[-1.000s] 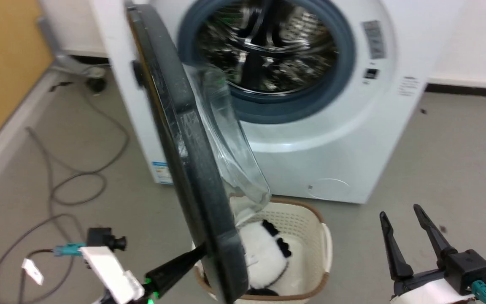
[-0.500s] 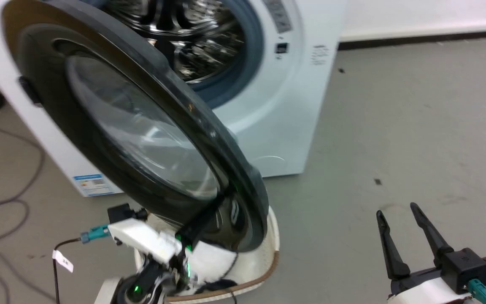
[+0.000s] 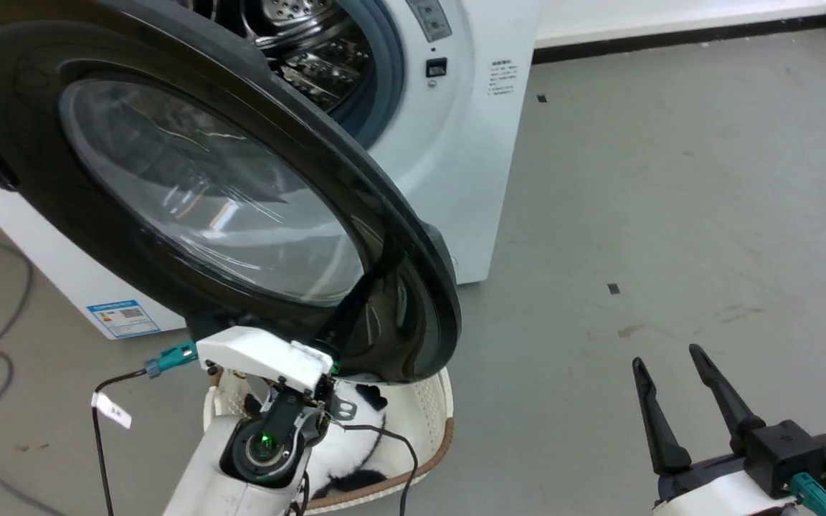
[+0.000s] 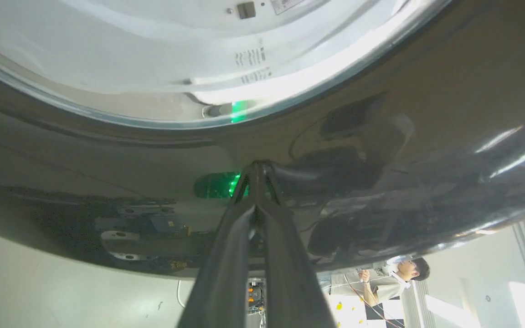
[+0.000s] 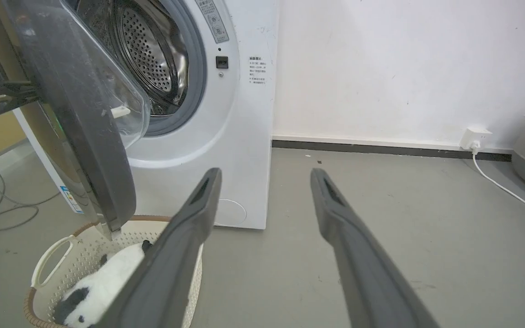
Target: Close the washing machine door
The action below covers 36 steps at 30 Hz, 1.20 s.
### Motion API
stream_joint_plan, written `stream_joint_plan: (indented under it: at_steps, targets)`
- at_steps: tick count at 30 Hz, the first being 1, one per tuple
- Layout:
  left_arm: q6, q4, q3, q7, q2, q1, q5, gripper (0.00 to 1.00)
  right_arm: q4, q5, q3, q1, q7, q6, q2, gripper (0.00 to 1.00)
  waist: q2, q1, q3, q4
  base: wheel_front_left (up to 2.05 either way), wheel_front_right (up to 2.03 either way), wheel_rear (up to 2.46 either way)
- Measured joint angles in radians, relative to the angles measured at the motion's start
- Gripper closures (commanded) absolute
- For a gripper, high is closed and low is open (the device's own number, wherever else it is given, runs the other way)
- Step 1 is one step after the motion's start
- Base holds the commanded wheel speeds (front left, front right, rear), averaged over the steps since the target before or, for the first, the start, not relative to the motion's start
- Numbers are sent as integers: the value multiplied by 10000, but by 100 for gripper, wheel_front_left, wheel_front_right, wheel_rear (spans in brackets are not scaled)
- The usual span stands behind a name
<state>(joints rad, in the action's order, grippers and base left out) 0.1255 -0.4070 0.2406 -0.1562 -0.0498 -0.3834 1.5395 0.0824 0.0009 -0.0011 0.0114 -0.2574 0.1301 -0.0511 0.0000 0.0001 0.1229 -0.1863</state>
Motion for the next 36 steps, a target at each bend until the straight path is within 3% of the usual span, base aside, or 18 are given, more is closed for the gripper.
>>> stream_joint_plan:
  at_steps: [5, 8, 13, 14, 18, 23, 24, 25, 26, 32, 36]
  targets:
    - [8, 823, 569, 4, -428, 451, -642, 100, 38, 2, 13, 12, 0, 0, 0, 0, 0, 0, -251, 322, 0, 0, 0]
    - [6, 1492, 1262, 286, -1156, 1228, -1630, 100, 40, 2, -61, 53, 0, 0, 0, 0, 0, 0, -458, 630, 0, 0, 0]
    - [6, 2637, 2111, 1958, -2529, 2119, -3582, 100, 25, 4, -107, 191, 0, 0, 0, 0, 0, 0, -785, 1259, 0, 0, 0]
    - [8, 2853, 2259, 2901, -3035, 2283, -4412, 100, -25, 36, -98, 198, 0, 0, 0, 0, 0, 0, -883, 1524, 0, 0, 0]
    - [-130, 2821, 1425, 4098, -3521, 2568, -6389, 100, -180, 107, -73, 206, 0, 0, 0, 0, 0, 0, -1032, 1998, 0, 0, 0]
    - [-581, 4284, -828, 4132, -2824, 3400, -9737, 100, -324, 182, -134, 339, 0, 0, 2, 0, 0, 0, -1145, 2496, 0, 0, 0]
    - [-614, 4539, -1200, 4134, -2522, 3668, -10228, 74, -349, 184, -125, 391, 0, 0, 2, 0, 0, -1, -1165, 2583, 0, 0, 0]
    - [-610, 4746, -1499, 4136, -2255, 3951, -10690, 24, -366, 186, -127, 422, 0, 0, 2, 0, 0, 0, -1186, 2660, 0, 0, 0]
    - [-562, 4899, -1615, 4136, -2098, 4234, -11210, 0, -382, 198, -119, 432, 0, 0, 2, 0, 0, -1, -1205, 2732, 0, 0, 0]
    - [-192, 4794, -1080, 4136, -1843, 5249, -13538, 0, -477, 257, 35, 479, 0, 0, 2, 0, 0, -1, -1263, 3057, 0, 0, 0]
    - [-163, 4805, -903, 4136, -1695, 5272, -14234, 0, -566, 259, 121, 492, 0, 0, 2, 0, 0, -1, -1251, 3166, 0, 0, 0]
